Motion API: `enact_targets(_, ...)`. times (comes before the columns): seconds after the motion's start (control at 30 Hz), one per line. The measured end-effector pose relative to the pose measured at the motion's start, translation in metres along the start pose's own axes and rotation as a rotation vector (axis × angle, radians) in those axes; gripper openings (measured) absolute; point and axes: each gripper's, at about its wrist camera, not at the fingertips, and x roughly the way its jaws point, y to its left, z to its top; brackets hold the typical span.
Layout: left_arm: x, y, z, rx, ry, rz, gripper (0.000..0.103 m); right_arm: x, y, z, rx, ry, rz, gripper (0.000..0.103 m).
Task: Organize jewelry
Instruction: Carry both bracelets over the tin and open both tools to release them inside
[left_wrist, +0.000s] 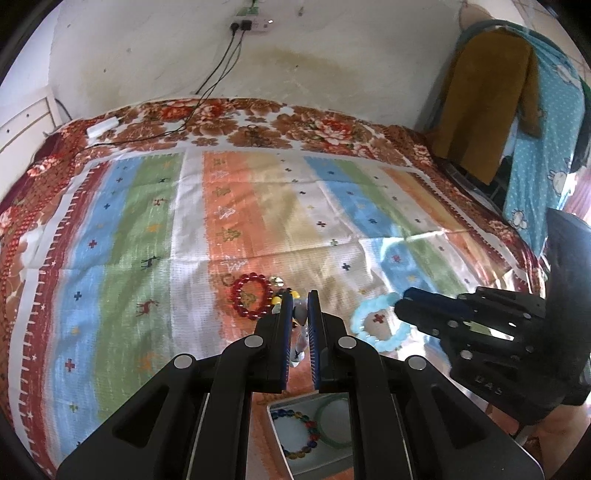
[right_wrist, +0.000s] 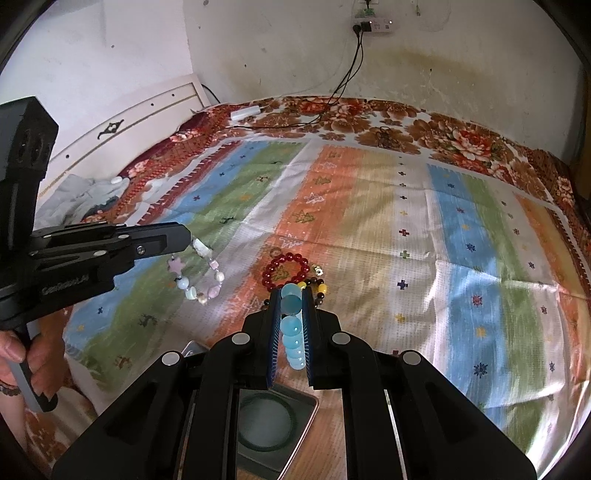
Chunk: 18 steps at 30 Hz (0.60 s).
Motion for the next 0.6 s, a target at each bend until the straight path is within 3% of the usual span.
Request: enact_targets(0.6,-0.022,-0.025,-0.033,0.047,-0.008,-0.039,0.008,-0.020,0.011,-0.031,-0.019,0.002,0.035,0.012)
